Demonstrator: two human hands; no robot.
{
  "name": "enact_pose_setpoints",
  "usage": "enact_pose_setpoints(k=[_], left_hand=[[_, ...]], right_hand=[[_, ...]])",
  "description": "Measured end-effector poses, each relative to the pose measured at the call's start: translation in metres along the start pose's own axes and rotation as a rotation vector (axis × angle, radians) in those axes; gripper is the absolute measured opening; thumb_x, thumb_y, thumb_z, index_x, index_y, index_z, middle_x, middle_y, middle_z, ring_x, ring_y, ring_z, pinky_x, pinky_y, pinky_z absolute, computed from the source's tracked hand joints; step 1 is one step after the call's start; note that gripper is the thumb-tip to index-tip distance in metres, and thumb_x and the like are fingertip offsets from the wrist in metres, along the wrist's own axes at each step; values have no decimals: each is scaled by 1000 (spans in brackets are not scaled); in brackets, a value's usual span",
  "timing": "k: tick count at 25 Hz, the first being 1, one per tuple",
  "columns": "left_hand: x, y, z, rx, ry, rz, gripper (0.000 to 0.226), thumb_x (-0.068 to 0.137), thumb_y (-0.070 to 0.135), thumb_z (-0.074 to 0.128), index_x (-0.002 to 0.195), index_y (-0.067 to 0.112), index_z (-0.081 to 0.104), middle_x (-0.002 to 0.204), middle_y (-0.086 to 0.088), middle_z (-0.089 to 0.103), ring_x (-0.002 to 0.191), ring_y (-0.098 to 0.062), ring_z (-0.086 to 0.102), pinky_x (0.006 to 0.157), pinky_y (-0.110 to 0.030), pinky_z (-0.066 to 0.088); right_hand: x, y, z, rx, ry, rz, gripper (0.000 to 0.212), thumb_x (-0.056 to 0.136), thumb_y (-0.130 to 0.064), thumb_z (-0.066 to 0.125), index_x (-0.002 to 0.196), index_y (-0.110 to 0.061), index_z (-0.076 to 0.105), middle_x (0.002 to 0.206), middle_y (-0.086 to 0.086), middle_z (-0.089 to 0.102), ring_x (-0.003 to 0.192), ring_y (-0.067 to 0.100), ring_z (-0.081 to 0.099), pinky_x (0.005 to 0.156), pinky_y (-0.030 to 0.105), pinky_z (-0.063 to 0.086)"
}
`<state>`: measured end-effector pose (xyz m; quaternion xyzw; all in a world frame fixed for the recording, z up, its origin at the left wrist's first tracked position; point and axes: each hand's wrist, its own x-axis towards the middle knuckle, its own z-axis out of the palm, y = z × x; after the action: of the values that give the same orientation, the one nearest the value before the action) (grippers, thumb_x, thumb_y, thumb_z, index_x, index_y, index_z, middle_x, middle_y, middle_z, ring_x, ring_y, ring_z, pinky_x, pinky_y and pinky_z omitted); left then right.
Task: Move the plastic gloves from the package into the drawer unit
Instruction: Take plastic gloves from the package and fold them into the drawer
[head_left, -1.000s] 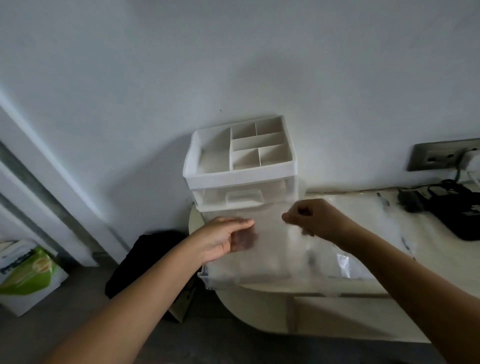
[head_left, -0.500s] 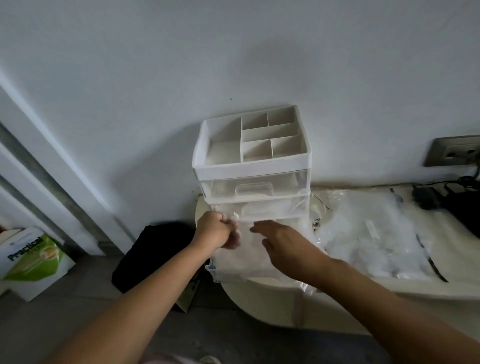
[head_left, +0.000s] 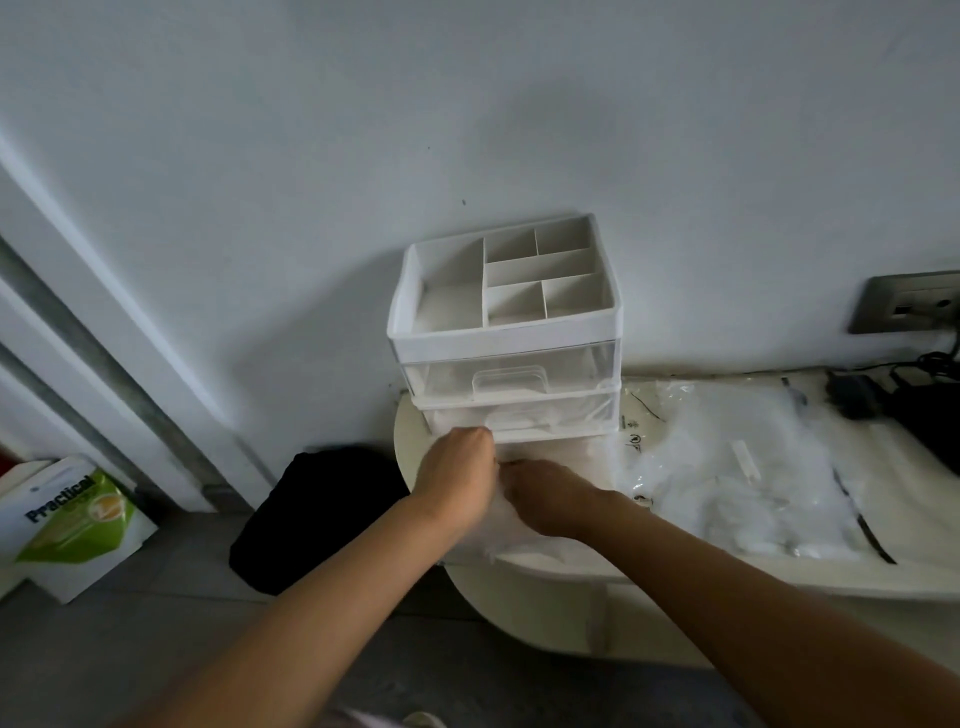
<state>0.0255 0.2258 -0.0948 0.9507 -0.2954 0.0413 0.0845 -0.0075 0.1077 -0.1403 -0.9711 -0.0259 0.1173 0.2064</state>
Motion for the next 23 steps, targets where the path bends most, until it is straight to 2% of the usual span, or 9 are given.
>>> enact_pose_setpoints(k=[2, 5, 8, 10, 13, 15, 18, 21, 23], left_hand=[[4, -5, 20, -37, -235, -8, 19, 91, 8, 53, 108, 6, 61, 110, -13, 63, 102, -26, 60, 87, -34, 48], [10, -17, 36, -114, -483, -60, 47, 91, 16, 58, 135, 7, 43, 133, -13, 50, 117, -26, 52, 101, -33, 42], [12, -20, 40, -43, -555, -72, 72, 89, 29, 61, 146, 3, 26, 147, -16, 34, 129, -29, 42, 106, -32, 37], [12, -18, 38, 5, -579, -104, 78, 89, 33, 61, 147, 0, 21, 148, -19, 31, 129, -30, 41, 105, -32, 37], [13, -11, 33, 28, -590, -128, 73, 89, 33, 61, 145, 2, 27, 142, -18, 40, 122, -29, 48, 101, -32, 42], [13, -6, 31, 48, -601, -84, 68, 91, 28, 59, 146, 6, 28, 138, -19, 45, 119, -29, 51, 100, -34, 43], [11, 1, 28, 48, -630, -29, 70, 93, 18, 55, 152, 20, 17, 144, -19, 40, 128, -31, 44, 104, -34, 39], [9, 6, 23, 54, -636, -35, 76, 92, 16, 56, 152, 28, 11, 153, -14, 25, 140, -31, 25, 111, -33, 30], [9, 7, 20, 64, -656, -70, 78, 93, 17, 56, 152, 30, 7, 157, -15, 14, 142, -31, 20, 112, -34, 29]], right_hand=[[-1, -8, 2, 86, 22, -23, 34, 97, -11, 40, 129, -5, 50, 132, 14, 53, 120, 29, 51, 101, 34, 39], [-5, -10, -1, 290, 7, -44, 40, 94, -10, 47, 134, -5, 48, 133, 15, 50, 120, 29, 49, 104, 37, 38], [-5, 6, -5, 268, 30, 19, 45, 93, -3, 40, 139, -6, 43, 145, 11, 39, 133, 25, 35, 110, 29, 25], [-4, 20, -7, 302, 157, 192, 48, 90, -1, 39, 137, -6, 43, 149, 12, 31, 138, 27, 27, 114, 31, 21], [-5, 22, -7, 469, 249, 371, 60, 85, -4, 44, 143, -3, 31, 154, 15, 6, 143, 31, 8, 119, 36, 12], [-4, 17, -5, 521, 274, 428, 65, 85, -7, 46, 146, -1, 23, 155, 16, -1, 144, 32, 5, 119, 35, 9], [-5, 14, -11, 507, 276, 411, 58, 88, -10, 45, 143, 1, 30, 154, 20, 9, 143, 33, 13, 117, 35, 15], [-20, 19, -31, 516, 126, 344, 42, 94, -7, 42, 134, 2, 46, 135, 18, 45, 125, 28, 43, 96, 31, 39], [-43, 20, -58, 458, 0, 239, 35, 96, -11, 44, 129, -2, 54, 127, 11, 56, 117, 22, 50, 91, 23, 38]])
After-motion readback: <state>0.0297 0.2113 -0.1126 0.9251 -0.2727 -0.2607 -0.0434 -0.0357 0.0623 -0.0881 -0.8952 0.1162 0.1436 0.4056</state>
